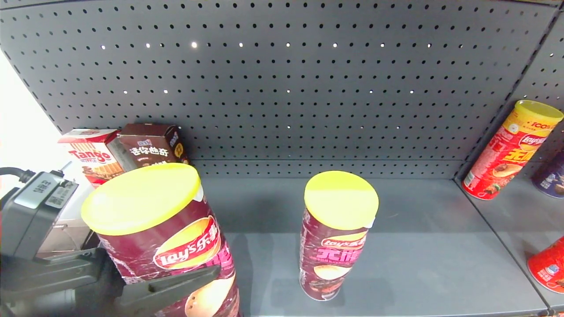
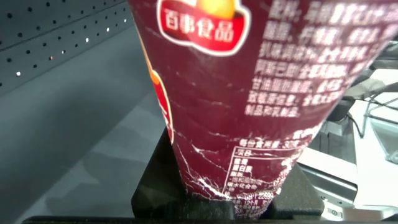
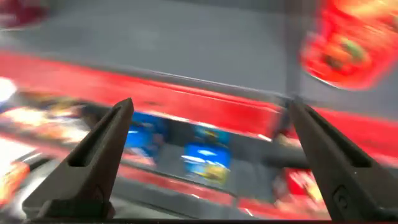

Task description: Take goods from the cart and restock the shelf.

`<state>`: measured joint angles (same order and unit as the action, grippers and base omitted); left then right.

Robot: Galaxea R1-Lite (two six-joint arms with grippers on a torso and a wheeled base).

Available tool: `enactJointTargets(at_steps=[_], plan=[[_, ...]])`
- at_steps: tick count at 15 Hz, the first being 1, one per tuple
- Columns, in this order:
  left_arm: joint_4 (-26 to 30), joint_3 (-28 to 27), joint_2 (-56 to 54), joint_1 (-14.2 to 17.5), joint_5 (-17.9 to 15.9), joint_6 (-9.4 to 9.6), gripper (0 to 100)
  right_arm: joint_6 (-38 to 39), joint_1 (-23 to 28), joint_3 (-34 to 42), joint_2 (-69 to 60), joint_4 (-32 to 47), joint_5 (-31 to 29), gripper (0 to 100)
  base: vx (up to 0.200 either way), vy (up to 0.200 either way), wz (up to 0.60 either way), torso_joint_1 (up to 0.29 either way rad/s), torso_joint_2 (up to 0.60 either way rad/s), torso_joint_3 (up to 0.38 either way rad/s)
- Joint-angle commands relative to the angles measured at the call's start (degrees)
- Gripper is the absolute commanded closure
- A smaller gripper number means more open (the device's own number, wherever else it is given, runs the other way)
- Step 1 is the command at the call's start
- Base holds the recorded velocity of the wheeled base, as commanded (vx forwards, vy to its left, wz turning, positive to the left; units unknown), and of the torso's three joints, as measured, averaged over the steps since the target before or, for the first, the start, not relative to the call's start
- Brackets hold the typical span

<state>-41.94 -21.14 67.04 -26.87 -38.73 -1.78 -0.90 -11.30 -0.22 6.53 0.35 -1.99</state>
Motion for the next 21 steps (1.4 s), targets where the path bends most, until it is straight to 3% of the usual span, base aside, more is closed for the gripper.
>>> enactJointTargets(at_steps=[1, 3, 5, 8, 11, 14, 15, 17, 21], plan=[[-0.1, -0.3, -0.8, -0.2, 0.0, -0.07, 100, 0.1, 12.4, 0.1, -4.6, -0.2, -0.5, 0, 0.0, 0.0, 0.0, 0.0, 0.0, 0.0], [-0.1, -0.3, -0.8, -1.2, -0.1, 0.2, 100, 0.2, 11.1, 0.1, -5.8, -0.3, -0.7, 0, 0.0, 0.0, 0.0, 0.0, 0.0, 0.0], [0.1, -0.6, -0.8, -5.9, 0.1, 0.02, 100, 0.2, 11.3, 0.1, -5.9, -0.3, -0.8, 0, 0.0, 0.0, 0.0, 0.0, 0.0, 0.0], [0.8, -3.9, -0.3, -6.3, 0.1, -0.33, 100, 0.1, 11.3, 0.1, -5.9, -0.3, -0.7, 0, 0.0, 0.0, 0.0, 0.0, 0.0, 0.0], [1.3, -6.8, 1.9, -5.7, 0.3, -1.12, 100, 0.1, 11.3, 0.1, -5.9, -0.3, -0.8, 0, 0.0, 0.0, 0.0, 0.0, 0.0, 0.0], [2.0, -12.1, 5.8, -5.6, 3.1, -1.03, 100, 0.2, 11.3, 0.1, -5.9, -0.3, -0.7, 0, 0.0, 0.0, 0.0, 0.0, 0.0, 0.0], [2.2, -12.3, 6.3, -5.4, 3.4, -0.68, 100, 0.2, 11.3, 0.1, -5.9, -0.3, -0.8, 0, 0.0, 0.0, 0.0, 0.0, 0.0, 0.0], [3.2, -13.8, 8.8, -2.1, 3.4, 0.64, 100, 0.2, 11.3, 0.1, -5.9, -0.3, -0.7, 0, 0.0, 0.0, 0.0, 0.0, 0.0, 0.0], [8.6, -19.4, 12.0, -1.3, 3.4, 2.31, 100, 0.2, 11.3, 0.1, -5.9, -0.3, -0.8, 0, 0.0, 0.0, 0.0, 0.0, 0.0, 0.0]])
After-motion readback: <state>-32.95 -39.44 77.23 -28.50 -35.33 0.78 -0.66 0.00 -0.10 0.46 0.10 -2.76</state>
